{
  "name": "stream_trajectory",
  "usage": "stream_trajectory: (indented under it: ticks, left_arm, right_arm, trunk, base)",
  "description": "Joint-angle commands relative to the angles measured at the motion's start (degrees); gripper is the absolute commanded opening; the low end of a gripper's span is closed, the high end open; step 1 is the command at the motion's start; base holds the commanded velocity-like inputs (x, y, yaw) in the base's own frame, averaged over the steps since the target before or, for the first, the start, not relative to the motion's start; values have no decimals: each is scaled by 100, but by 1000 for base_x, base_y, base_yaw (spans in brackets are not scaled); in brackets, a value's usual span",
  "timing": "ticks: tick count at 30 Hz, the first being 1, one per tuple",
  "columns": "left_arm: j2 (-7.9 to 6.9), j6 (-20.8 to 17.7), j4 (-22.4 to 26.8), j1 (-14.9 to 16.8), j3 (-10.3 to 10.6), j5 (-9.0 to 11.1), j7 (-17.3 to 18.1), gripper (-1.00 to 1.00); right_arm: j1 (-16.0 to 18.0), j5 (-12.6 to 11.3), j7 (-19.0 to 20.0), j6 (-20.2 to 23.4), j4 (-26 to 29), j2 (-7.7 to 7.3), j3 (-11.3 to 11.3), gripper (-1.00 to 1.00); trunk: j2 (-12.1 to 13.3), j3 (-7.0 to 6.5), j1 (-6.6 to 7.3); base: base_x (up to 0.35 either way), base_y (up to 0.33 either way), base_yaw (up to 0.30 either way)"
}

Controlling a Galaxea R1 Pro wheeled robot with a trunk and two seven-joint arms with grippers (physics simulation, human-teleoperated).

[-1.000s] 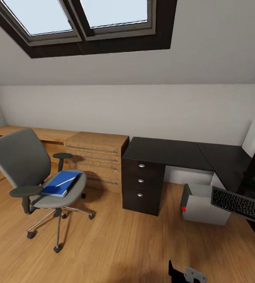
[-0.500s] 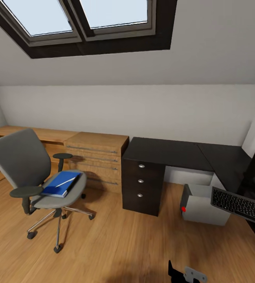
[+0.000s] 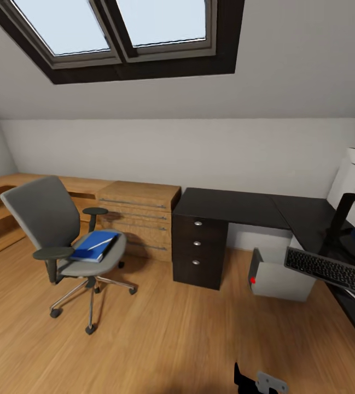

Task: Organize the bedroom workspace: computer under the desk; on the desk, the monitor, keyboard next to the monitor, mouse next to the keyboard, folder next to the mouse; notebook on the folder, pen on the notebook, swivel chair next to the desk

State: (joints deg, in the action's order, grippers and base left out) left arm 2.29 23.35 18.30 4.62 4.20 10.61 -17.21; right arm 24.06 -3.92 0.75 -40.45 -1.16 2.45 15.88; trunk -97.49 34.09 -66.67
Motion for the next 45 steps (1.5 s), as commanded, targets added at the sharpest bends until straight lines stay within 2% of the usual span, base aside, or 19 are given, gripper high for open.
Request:
stream_trajectory:
  ticks: [1, 4, 13, 17, 23, 25, 28, 29, 31, 32, 33, 35, 36, 37, 38, 39, 40, 41, 45]
  left_arm:
    - [3, 22, -3, 4, 40, 48, -33, 100]
    - [39, 83, -6, 4, 38, 49, -36, 100]
    - [79, 110, -54, 4, 48, 58, -36, 100]
    - [81, 92, -408, 4, 53, 54, -37, 100]
    - [68, 126, -432, 4, 43, 68, -41, 100]
    - [62, 126, -55, 4, 37, 72, -67, 100]
    - [75, 63, 804, 4, 37, 72, -68, 100]
    - [85, -50, 1275, 4, 37, 68, -84, 100]
    - [149, -705, 2434, 4, 39, 57, -200, 100]
    - [175, -972, 2751, 4, 40, 56, -250, 100]
    - [241, -1586, 3390, 4, 42, 58, -371, 100]
    - [388, -2825, 4580, 4, 44, 63, -633, 100]
    - [426, -3084, 4850, 4, 44, 65, -686, 100]
    - [499, -3508, 5349, 4, 47, 69, -765, 100]
    - [535, -3674, 5569, 4, 48, 72, -793, 100]
    - [594, -3920, 5929, 1, 59, 75, -834, 100]
    - [616, -4007, 6061, 1, 70, 77, -849, 100]
    - [642, -4131, 6241, -1, 96, 78, -870, 100]
    - [664, -4240, 6055, -4, 149, 67, -890, 100]
  right_arm:
    - [4, -43, 6, -25, -14, 1, -14, 100]
    - [3, -47, -2, -25, -15, 1, -11, 100]
    - [2, -49, -18, -24, -15, -8, -9, 100]
    - [2, -50, -22, -36, -10, -5, -12, 100]
    - [2, -50, -22, -70, 3, -11, -20, 100]
    - [2, 150, -25, -123, 525, 4, -218, 100]
    - [6, 269, -80, -64, 1153, 56, -293, 100]
    - [8, 294, -144, 44, 1495, 100, -307, 100]
    - [10, 322, -300, 629, 2349, 178, -332, 100]
    - [10, 323, -327, 869, 2596, 190, -343, 100]
    - [10, 326, -366, 1453, 3129, 212, -372, 100]
    - [11, 316, -413, 2973, 4261, 247, -431, 100]
    - [11, 313, -422, 3408, 4549, 256, -441, 100]
    - [11, 305, -436, 4329, 5120, 283, -455, 100]
    - [11, 301, -443, 4800, 5397, 299, -459, 100]
    - [11, 293, -450, 5728, 5916, 324, -462, 100]
    - [11, 291, -452, 6169, 6150, 335, -459, 100]
    - [11, 289, -446, 6968, 6544, 346, -448, 100]
    - [3, 287, -424, 8099, 7081, 330, -338, 100]
  trunk:
    - [-3, 6, 4]
    - [-3, 6, 4]
    - [358, -156, 201]
    - [518, -228, 289]
    - [759, -336, 421]
    - [839, -371, 465]
    - [960, -425, 531]
    - [1000, -443, 553]
    - [1080, -479, 597]
    - [1120, -497, 619]
    - [1160, -515, 641]
    - [1240, -551, 684]
    - [1280, -569, 706]
    - [1321, -587, 728]
    - [1361, -605, 750]
    - [1401, -623, 772]
    - [1441, -641, 794]
    - [1481, -659, 816]
    - [1641, -731, 904]
  base:
    - [-119, 63, 0]
    - [-56, 30, 0]
    - [-6, 3, 0]
    - [0, 0, 0]
    - [0, 0, 0]
    - [0, 0, 0]
    - [0, 0, 0]
    - [0, 0, 0]
    - [0, 0, 0]
    - [0, 0, 0]
    - [0, 0, 0]
    - [0, 0, 0]
    - [0, 0, 0]
    - [0, 0, 0]
    - [0, 0, 0]
    - [0, 0, 0]
    - [0, 0, 0]
    - [0, 0, 0]
    - [0, 0, 0]
